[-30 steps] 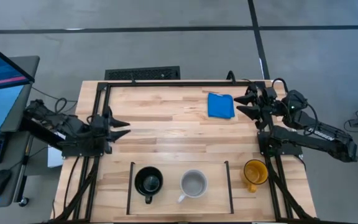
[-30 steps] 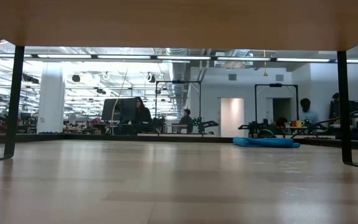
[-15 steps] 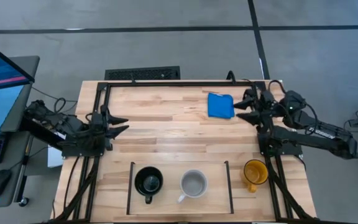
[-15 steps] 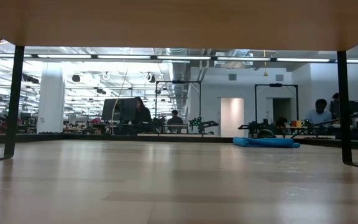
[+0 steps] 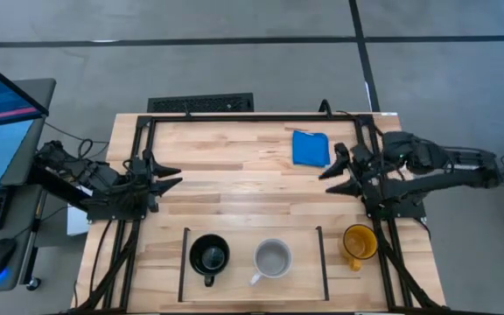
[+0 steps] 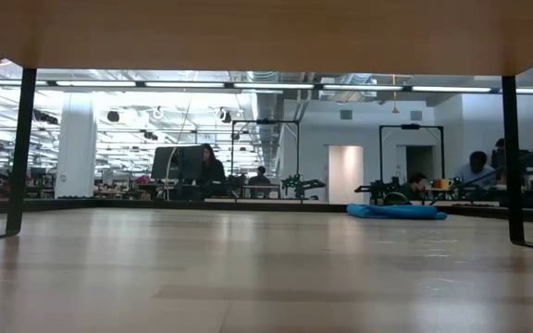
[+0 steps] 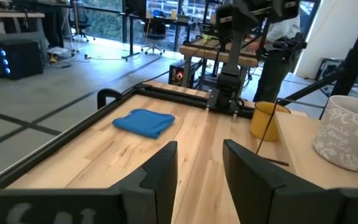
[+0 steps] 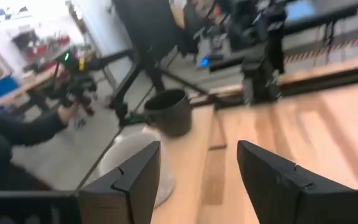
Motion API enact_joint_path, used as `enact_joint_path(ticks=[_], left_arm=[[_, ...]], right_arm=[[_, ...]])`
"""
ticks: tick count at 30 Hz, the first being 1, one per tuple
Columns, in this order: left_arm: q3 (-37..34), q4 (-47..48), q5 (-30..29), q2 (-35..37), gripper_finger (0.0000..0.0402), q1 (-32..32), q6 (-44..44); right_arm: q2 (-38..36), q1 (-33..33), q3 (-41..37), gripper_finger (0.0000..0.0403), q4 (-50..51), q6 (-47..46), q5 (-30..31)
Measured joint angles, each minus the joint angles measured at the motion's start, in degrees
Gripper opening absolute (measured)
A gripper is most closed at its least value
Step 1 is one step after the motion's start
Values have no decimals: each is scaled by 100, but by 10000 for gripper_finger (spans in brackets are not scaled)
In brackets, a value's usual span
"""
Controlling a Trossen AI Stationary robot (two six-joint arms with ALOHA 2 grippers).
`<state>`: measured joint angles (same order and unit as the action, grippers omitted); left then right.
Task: Stack small to large cups/mugs on shelf
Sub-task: Adjust the white mug
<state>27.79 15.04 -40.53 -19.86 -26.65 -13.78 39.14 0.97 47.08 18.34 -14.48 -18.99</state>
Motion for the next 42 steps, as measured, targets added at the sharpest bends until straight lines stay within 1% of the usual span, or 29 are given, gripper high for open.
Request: enact_joint_path(ticks=[3, 6, 11, 14, 19, 23, 28, 37, 42], left_arm=[[0, 8, 2, 0, 119, 0, 0], [0, 10, 2, 0, 119, 0, 0], [0, 43, 13, 0, 119, 0, 55], [0, 216, 50, 0, 119, 0, 63], [0, 629, 305, 0, 119, 0, 57], [0, 786, 736, 0, 119, 0, 52], [1, 840, 1040, 0, 119, 0, 50], [2, 850, 1333, 0, 119, -2, 46], [2, 864, 1341, 0, 119, -2, 46]], right_arm=[[315, 631, 214, 235, 244, -119, 400], [617, 1241, 331, 235, 277, -423, 796], [1236, 2170, 432, 235, 234, -1412, 1491], [1713, 2675, 599, 235, 98, -1873, 2020], [2541, 3289, 1119, 235, -28, -2173, 3020], [3084, 3579, 1585, 235, 418, -2685, 3476], [3654, 3765, 2057, 235, 1147, -3371, 3602], [4328, 3880, 2540, 235, 1540, -3937, 3551], [4528, 3890, 2657, 235, 1664, -4120, 3388]])
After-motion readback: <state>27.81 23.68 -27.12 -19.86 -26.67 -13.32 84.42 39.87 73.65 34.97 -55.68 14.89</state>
